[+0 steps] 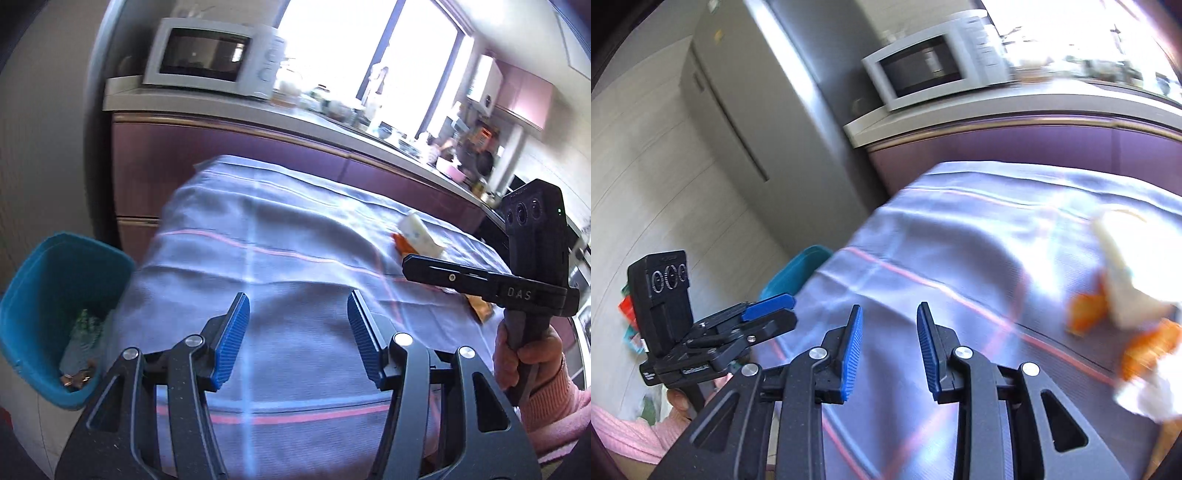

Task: Collect trash
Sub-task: 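Move both tools back over the table toward the peels and tissues, then close the right tool on a white tissue while the left tool approaches an orange peel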

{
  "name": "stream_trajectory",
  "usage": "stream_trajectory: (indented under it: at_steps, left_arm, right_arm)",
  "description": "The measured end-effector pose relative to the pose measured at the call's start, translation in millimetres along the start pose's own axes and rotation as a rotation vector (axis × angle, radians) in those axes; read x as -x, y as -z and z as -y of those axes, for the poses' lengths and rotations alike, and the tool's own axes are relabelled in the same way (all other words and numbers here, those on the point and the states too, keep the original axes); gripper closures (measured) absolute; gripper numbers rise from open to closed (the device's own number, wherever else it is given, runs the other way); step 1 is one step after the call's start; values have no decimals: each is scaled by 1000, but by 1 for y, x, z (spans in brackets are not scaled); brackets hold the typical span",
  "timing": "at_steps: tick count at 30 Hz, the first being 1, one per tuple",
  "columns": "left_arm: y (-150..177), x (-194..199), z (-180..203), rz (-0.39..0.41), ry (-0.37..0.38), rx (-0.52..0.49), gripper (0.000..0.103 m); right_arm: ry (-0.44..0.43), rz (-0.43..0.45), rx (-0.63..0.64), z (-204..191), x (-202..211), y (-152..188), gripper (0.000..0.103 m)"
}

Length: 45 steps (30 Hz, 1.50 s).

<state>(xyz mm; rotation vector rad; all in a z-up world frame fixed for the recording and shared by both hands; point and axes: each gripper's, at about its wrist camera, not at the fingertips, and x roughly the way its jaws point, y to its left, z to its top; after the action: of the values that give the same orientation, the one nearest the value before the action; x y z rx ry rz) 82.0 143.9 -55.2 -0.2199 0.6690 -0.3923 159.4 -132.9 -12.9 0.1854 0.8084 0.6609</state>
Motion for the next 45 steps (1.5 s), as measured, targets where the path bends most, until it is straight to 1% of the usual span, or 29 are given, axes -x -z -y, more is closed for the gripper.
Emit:
stream_trajectory:
  at_steps: [7,9,16,17,18,19,22,24,26,29,31,33,34,36,39,45]
  left_arm:
    - [2,-32,59,-58,99,-78,48]
    - [2,-44,73,-81,132,-95,48]
    - [6,-78,126,-144,201,-178,48]
    - [6,-82,132,-150,211,-190,48]
    - [7,-86,140,-155,217,-202,48]
    - [6,-88,145,-159,220,-211,48]
    - [7,-99,159,-173,228,-231,48]
    - [6,-105,166,-182,228,-236,48]
    - [6,-110,169,-189,227,-236,48]
    - [5,-117,174,-196,224,-238,48]
    - [4,-121,177,-198,221,-240,48]
    - [1,-124,178,-201,218,-242,48]
    - [0,-126,179,-202,217,-243,48]
    - [-3,-130,182,-204,216,-244,48]
    - [-6,-136,186,-211,214,-245,48]
    - [-14,-155,196,-245,232,-241,50]
  right_arm:
    - [121,79,-94,50,54,20,74]
    - [158,101,-122,65,69,26,72]
    - [264,166,-218,113,109,44,69]
    - [277,171,-225,118,111,45,66]
    - [291,175,-232,123,114,47,60]
    - [304,177,-237,126,116,48,57]
    - [317,177,-258,137,116,48,53]
    - [312,163,-272,145,111,49,47]
    - [308,141,-270,146,103,49,44]
    - [299,110,-264,148,92,50,44]
    - [291,102,-258,148,89,51,52]
    - [281,99,-263,150,90,53,75]
    - [273,101,-266,151,91,54,79]
    - [258,106,-270,152,94,57,93]
    - [241,126,-268,153,104,60,98]
    - [202,183,-269,150,130,64,99]
